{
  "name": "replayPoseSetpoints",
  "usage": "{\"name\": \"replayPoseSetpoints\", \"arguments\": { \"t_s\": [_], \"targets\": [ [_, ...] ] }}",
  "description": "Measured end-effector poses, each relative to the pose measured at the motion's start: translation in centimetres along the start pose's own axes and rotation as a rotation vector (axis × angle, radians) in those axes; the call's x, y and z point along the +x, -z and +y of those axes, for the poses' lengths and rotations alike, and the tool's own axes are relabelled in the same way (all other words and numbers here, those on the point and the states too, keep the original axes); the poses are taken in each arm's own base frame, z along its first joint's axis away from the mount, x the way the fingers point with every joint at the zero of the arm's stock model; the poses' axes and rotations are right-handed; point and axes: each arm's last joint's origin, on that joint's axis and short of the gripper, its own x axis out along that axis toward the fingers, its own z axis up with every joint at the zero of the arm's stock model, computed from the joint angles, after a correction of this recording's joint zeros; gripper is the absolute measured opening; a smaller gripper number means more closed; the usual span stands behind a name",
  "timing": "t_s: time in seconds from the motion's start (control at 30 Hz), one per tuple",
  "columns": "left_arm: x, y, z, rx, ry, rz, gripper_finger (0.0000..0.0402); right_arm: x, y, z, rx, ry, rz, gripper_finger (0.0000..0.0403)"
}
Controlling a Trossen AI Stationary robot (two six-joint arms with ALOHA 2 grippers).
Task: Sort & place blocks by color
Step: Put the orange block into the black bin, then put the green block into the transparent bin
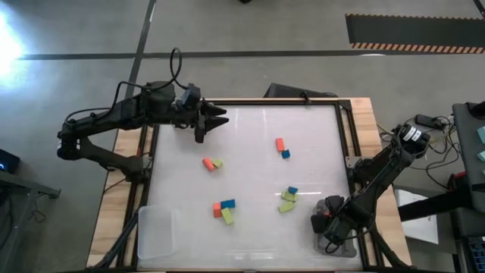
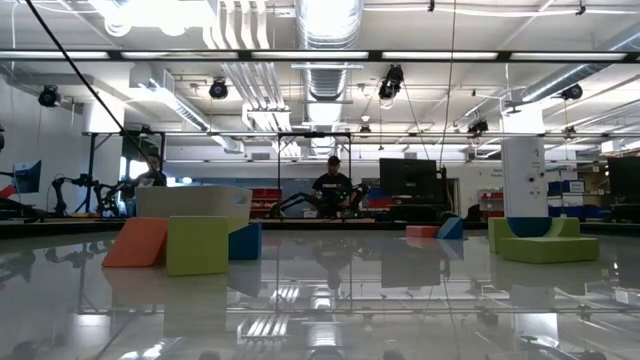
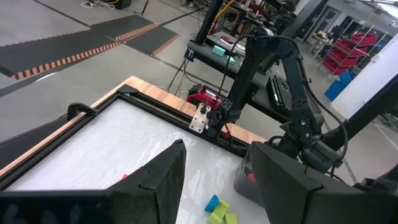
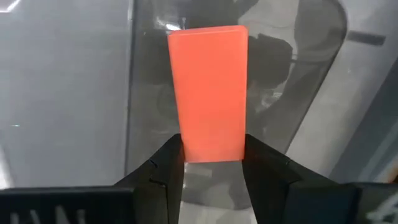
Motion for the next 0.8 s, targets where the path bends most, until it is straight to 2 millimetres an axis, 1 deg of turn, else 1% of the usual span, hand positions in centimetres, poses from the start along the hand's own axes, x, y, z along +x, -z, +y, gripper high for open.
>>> {"name": "replayPoseSetpoints", "arguments": {
  "t_s": [0.3,0.63,0.7,0.8],
  "targets": [
    [0.5,0.2,0.1,-0.002,-0.005,0.012,0.0166,0.5,-0.3,-0.2,-0.022,0.009,-0.005,0.0126],
    [1.0,0.3,0.2,-0.004,-0.01,0.024,0.0166,0.4,-0.2,-0.3,-0.027,0.039,0.037,0.0187],
    [1.0,0.3,0.2,-0.003,-0.01,0.023,0.0166,0.1,-0.2,-0.4,-0.035,0.029,0.047,0.0192],
    [1.0,0.3,0.2,-0.004,-0.011,0.026,0.0166,-0.9,-0.2,-0.5,-0.042,-0.004,0.079,0.0194]
  ]
}}
